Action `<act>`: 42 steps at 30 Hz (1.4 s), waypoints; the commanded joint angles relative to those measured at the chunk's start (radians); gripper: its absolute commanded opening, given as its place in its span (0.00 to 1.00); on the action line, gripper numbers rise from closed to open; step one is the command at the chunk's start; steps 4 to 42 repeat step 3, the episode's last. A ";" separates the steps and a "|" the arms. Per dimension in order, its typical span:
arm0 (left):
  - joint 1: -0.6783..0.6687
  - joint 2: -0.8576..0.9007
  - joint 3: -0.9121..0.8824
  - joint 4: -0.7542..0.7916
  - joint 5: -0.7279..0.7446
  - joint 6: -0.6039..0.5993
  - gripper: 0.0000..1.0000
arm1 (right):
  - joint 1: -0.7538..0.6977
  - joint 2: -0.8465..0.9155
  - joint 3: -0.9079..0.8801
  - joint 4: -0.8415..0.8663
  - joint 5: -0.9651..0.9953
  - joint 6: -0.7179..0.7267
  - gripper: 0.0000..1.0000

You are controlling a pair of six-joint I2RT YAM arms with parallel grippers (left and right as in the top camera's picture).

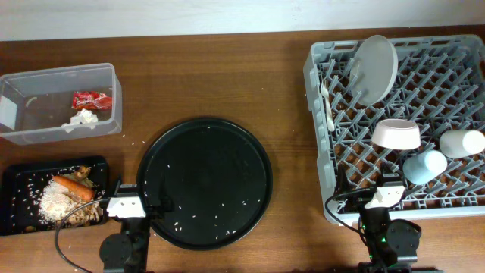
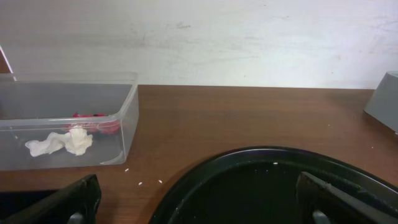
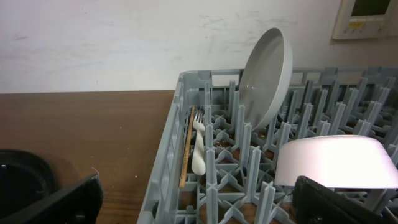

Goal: Sort waste into correct bins and load items into the dishwasher rack

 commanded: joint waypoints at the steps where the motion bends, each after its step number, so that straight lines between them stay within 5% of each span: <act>1: -0.003 -0.004 -0.002 -0.006 -0.014 0.020 0.99 | 0.005 -0.006 -0.007 -0.003 0.008 -0.008 0.99; 42: -0.003 -0.004 -0.002 -0.006 -0.014 0.019 0.99 | 0.005 -0.006 -0.007 -0.003 0.008 -0.008 0.99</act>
